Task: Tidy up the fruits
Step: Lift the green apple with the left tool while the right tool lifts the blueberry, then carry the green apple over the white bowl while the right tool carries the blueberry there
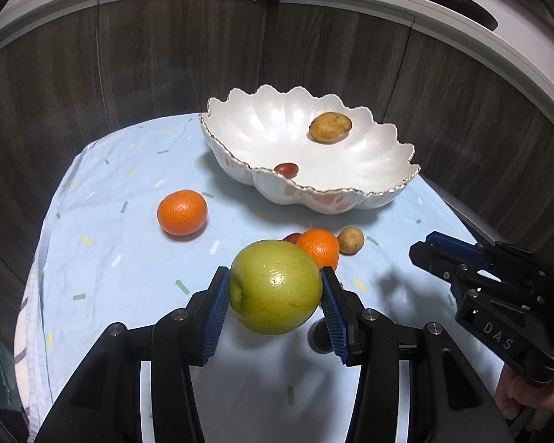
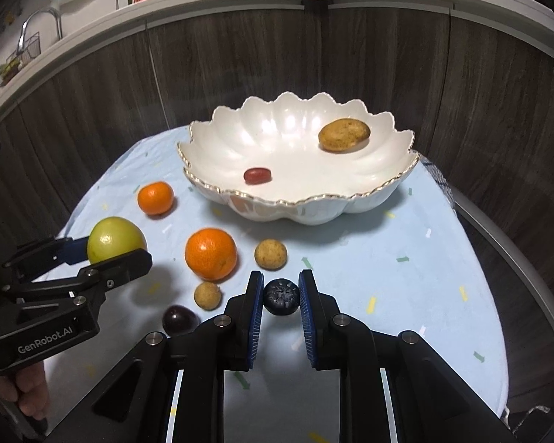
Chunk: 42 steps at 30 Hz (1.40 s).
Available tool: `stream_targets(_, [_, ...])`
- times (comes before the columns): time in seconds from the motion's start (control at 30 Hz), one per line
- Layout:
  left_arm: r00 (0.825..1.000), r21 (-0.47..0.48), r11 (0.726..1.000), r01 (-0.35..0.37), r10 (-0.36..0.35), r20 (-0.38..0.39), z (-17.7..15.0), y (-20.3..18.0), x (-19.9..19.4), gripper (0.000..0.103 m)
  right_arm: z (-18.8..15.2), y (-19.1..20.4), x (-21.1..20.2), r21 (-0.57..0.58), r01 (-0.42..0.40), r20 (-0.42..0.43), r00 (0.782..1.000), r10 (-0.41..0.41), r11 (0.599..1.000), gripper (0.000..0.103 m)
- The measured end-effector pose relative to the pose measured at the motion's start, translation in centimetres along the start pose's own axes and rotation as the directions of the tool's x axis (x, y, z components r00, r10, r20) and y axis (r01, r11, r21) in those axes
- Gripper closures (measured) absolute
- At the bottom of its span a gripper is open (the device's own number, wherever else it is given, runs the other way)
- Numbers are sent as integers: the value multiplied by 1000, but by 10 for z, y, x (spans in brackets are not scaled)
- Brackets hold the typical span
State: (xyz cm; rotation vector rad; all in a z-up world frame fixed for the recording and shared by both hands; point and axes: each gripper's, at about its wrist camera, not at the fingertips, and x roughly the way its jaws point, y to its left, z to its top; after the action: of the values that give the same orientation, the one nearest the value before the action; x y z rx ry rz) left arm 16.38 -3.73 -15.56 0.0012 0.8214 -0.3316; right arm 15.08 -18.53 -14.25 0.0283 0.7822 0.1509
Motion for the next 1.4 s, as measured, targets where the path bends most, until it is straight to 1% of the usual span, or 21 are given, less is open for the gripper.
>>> stream_targets(0.43, [1000,-10,1000,5,-5,9,23,-5,-6,56,20,-5,-12,23,7,58,998,-9,1000,82])
stream_targets(0.73, [1000,9,1000,13,-13,27,50,-15,-2,56,35,-19,-16,54,12,79,997,-16,998,82])
stream_targets(0.87, [999,18,1000,13,-13,32,62,-19,1,56,46,-27,-15,76,13,88,996,-19,997,82])
stream_targets(1.1, [999,29,1000,6,-7,35,76,-22,6,56,60,-35,-10,81,11,107,994,-19,997,82])
stream_targets(1.4, [999,0,1000,3,-3,40,97,-16,20,56,85,-39,-2,82,9,145,989,-21,997,82])
